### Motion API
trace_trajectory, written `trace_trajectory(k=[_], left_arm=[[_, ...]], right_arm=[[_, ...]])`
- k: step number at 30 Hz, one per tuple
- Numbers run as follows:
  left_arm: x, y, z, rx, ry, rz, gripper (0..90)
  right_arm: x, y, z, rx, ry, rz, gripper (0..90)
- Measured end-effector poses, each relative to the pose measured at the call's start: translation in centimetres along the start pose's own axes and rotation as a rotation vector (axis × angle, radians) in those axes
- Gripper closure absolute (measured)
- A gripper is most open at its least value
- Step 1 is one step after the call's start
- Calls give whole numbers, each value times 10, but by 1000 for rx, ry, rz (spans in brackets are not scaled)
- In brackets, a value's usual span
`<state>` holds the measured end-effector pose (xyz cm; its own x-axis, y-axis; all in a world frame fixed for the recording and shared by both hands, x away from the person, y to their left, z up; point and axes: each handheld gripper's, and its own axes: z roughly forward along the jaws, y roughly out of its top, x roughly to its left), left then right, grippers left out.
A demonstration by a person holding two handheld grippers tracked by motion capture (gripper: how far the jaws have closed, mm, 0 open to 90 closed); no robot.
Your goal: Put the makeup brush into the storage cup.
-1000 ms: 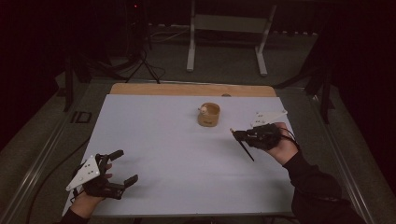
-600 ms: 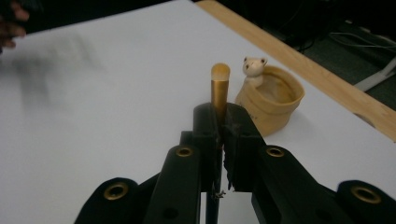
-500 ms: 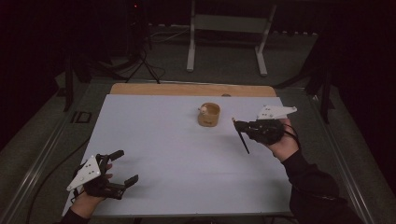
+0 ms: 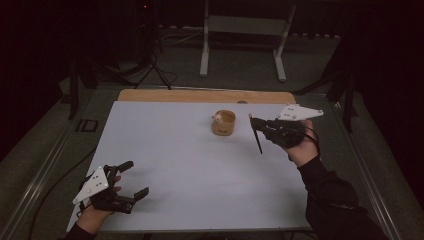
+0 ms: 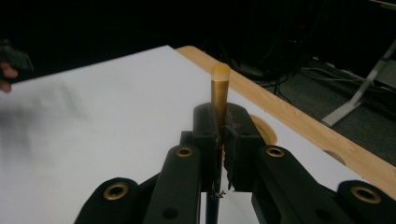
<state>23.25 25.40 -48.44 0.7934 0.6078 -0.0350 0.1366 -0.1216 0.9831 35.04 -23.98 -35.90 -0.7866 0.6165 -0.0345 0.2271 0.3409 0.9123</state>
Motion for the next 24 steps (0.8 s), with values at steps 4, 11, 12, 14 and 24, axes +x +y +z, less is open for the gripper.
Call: trace_trajectory(k=[4, 11, 12, 14, 24], left_arm=[[0, 0, 0, 1, -1, 1, 16], [0, 0, 0, 3, -3, 1, 16], [0, 0, 0, 3, -3, 1, 16], [0, 0, 0, 2, -2, 1, 16], [0, -1, 0, 3, -4, 0, 16]], right_arm=[[-3, 4, 0, -37, -16, 15, 838], [-5, 12, 0, -125, -81, 48, 838], [-5, 13, 1, -131, -89, 50, 837], [-6, 15, 3, -140, -107, 61, 837], [-15, 23, 20, -163, -152, 87, 838]])
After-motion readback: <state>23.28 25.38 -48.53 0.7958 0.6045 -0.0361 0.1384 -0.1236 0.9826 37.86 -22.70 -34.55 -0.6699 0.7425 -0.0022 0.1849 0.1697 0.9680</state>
